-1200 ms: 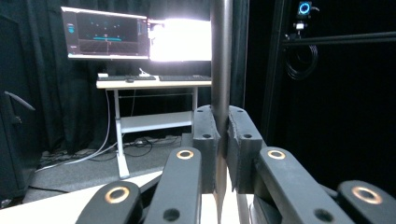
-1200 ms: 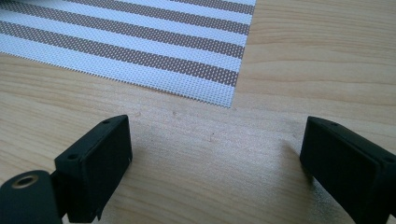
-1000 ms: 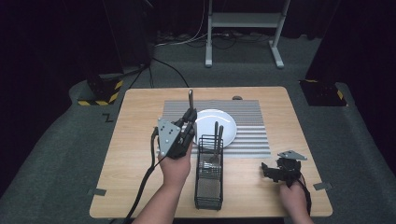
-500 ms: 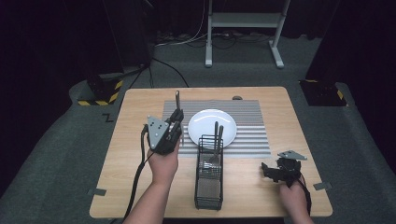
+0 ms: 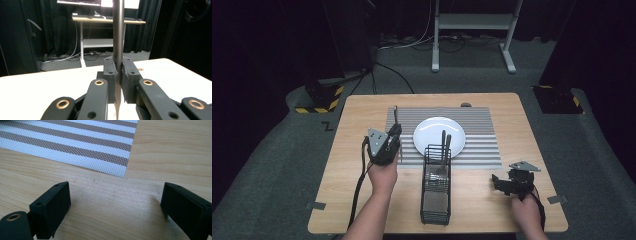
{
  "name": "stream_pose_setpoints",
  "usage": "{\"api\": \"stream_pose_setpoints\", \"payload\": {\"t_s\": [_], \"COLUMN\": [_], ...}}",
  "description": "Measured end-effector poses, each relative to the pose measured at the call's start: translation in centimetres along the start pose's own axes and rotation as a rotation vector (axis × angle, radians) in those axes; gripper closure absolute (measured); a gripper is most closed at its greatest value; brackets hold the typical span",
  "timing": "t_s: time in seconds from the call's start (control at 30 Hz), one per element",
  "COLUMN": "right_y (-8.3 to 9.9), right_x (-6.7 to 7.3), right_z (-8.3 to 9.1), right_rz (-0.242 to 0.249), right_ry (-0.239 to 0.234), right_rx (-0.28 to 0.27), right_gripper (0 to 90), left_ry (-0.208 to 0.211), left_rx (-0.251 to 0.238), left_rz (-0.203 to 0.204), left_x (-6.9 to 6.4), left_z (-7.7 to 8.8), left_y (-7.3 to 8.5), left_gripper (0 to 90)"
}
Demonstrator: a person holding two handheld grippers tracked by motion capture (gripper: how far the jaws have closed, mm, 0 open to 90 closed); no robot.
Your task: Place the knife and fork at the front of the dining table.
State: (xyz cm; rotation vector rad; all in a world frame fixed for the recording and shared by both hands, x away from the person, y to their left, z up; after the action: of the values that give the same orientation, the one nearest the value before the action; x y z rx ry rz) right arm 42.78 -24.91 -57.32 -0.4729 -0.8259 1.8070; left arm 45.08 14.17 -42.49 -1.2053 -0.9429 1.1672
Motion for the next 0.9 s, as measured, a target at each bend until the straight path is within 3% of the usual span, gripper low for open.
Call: {"api": "stream_pose_setpoints", "payload": {"t_s": [0.2, 0.4, 0.9], "right_y": [0.0, 0.0, 0.0], "right_x": [0.0, 0.0, 0.0], "right_z": [0.0, 0.0, 0.0], "right_rz": [0.000, 0.001, 0.009], "right_ry": [0.000, -0.001, -0.005], "right_rx": [0.000, 0.000, 0.000], "right_gripper": [9.0, 9.0, 9.0], "left_ry": [-0.014, -0.031, -0.059], "left_rx": [0.007, 0.048, 0.121], "left_rz": [-0.023, -0.039, 0.017], "left_x": [0.3, 0.7, 1.8], "left_z": [-0.8, -1.9, -3.8], "left_y": [0.7, 1.8, 3.0], "left_gripper": [82.7, 82.7, 82.7]}}
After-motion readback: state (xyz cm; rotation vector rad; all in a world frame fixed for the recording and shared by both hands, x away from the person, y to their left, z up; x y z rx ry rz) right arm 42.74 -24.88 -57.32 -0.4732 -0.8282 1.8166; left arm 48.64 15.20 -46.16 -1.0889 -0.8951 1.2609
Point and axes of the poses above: each handheld gripper's, and its own axes: z roughly backward along the jaws, y roughly out of its underside, x roughly to its left, the point moved 7 cm from there along -z, roughly forward along the jaws, and after that the axes turned 6 degrees about -y, right-handed, at the moved point
